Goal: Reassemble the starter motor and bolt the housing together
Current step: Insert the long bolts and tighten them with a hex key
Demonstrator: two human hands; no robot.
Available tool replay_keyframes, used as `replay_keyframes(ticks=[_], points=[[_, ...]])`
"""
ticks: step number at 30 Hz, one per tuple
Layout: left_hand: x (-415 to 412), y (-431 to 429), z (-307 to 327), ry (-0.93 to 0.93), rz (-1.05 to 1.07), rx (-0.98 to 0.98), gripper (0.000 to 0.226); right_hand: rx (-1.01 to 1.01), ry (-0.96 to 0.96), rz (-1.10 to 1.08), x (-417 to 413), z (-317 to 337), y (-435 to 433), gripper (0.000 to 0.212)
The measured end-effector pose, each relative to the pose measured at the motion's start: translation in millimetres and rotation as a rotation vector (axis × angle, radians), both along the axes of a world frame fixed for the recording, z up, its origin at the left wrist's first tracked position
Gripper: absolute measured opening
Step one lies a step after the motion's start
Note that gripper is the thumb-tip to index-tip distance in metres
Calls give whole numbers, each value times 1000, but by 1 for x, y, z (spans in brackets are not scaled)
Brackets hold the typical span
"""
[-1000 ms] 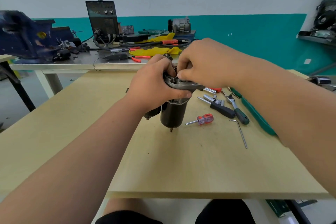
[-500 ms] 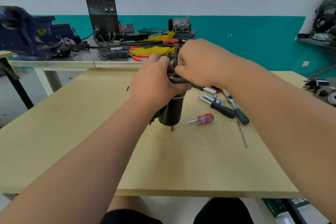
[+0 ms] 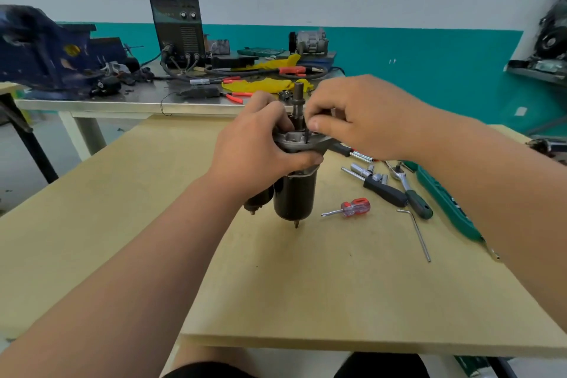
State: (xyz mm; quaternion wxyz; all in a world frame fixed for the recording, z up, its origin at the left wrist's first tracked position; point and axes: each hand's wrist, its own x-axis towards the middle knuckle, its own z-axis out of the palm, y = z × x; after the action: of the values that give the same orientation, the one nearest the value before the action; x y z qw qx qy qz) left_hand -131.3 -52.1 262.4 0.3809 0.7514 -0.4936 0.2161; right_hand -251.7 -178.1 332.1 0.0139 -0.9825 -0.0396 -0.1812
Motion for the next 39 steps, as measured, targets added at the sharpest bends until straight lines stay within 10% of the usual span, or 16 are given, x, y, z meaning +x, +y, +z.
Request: replay_keyframes(ticks=[31, 39], points=[[-4, -15, 14, 55, -170, 122, 61, -403, 103, 65, 3, 15, -5, 27], [-27, -35, 4, -5, 309, 100, 51, -129, 19, -336, 9, 5, 12, 31]])
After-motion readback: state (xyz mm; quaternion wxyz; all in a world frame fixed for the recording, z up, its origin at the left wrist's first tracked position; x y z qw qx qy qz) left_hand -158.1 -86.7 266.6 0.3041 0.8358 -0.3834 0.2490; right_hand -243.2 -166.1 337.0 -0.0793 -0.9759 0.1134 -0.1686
